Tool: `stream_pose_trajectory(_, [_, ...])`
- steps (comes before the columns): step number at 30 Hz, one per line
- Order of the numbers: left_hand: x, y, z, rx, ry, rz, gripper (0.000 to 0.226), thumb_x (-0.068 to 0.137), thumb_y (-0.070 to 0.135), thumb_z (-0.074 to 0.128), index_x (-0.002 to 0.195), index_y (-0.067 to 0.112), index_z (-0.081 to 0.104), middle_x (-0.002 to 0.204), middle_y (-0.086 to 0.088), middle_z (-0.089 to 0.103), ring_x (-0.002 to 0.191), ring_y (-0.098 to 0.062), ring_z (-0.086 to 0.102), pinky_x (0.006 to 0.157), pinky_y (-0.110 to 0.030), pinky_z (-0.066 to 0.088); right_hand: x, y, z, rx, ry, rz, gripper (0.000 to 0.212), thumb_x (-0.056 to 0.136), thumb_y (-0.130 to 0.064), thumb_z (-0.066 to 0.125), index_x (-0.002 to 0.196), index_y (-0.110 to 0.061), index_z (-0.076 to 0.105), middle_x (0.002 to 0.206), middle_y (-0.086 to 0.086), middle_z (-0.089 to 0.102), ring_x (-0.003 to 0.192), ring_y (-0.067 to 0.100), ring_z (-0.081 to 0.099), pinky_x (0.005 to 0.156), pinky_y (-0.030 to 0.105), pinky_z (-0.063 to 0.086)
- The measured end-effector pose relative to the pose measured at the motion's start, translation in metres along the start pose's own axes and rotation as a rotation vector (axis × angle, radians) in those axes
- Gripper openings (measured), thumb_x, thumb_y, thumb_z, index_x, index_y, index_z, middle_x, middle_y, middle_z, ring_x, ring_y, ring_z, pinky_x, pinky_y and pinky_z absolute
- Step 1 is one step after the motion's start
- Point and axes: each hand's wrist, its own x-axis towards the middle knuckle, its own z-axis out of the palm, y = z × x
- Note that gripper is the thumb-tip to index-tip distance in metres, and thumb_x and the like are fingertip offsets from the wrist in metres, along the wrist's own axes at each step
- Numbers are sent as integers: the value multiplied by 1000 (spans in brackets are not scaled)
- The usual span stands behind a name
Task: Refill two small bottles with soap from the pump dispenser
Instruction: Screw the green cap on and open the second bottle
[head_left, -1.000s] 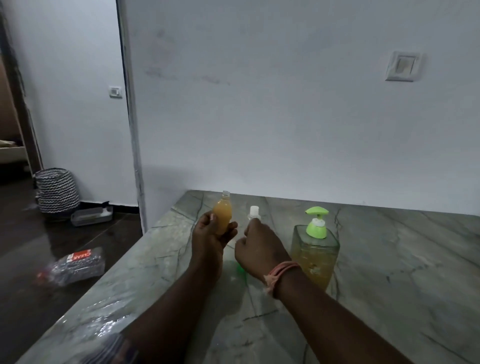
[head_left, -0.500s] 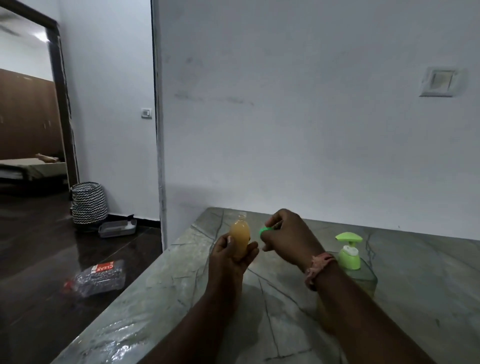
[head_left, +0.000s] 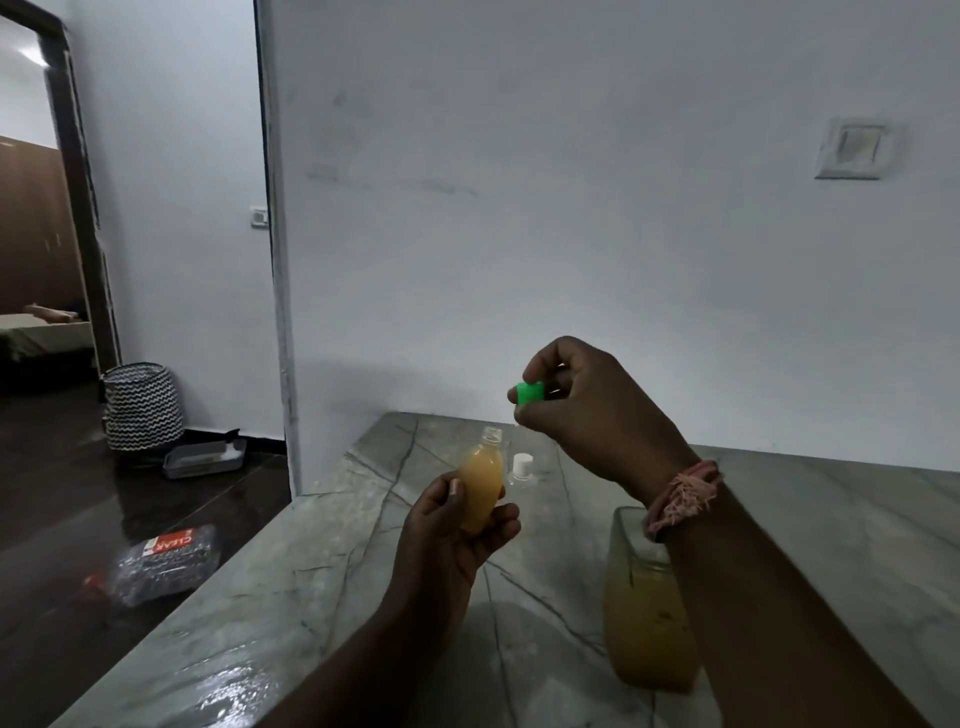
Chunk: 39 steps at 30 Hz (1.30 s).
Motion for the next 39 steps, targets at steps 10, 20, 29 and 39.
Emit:
stream_pose_trajectory(10, [-2,-3,3,-17,-91,-13,26,99,17,45,118,6,59,98,-19,72,90,-38,69,79,-45,59,-1,1,4,-46,-140,34,33,84,-12,74,111,-30,68,108,-1,68,92,13,67,85,36,57])
stream_pose_trajectory(20, [-4,-4,5,-15,-154,-33,25,102,16,46,120,4,58,105,-23,69,88,-35,68,77,-41,59,-5,3,3,-234,-221,26,30,84,-9,72,106,-30,71,107,-6,65,92,11,64,75,24,51])
stream_pose_trajectory(29, [-2,-5,4,-91,-212,-64,39,93,23,54,124,-1,55,112,-27,62,88,-34,65,78,-40,57,-10,-11,-3,-669,-63,62,89,61,-95,40,59,-8,60,53,-1,62,50,16,58,51,32,48])
stream_pose_trajectory(39, [-1,-7,1,-72,-192,-74,39,94,25,56,125,1,55,111,-24,64,87,-31,67,77,-38,58,-10,-11,-10,-483,-146,1,28,88,-46,66,82,-20,72,71,-1,71,58,10,65,61,30,55])
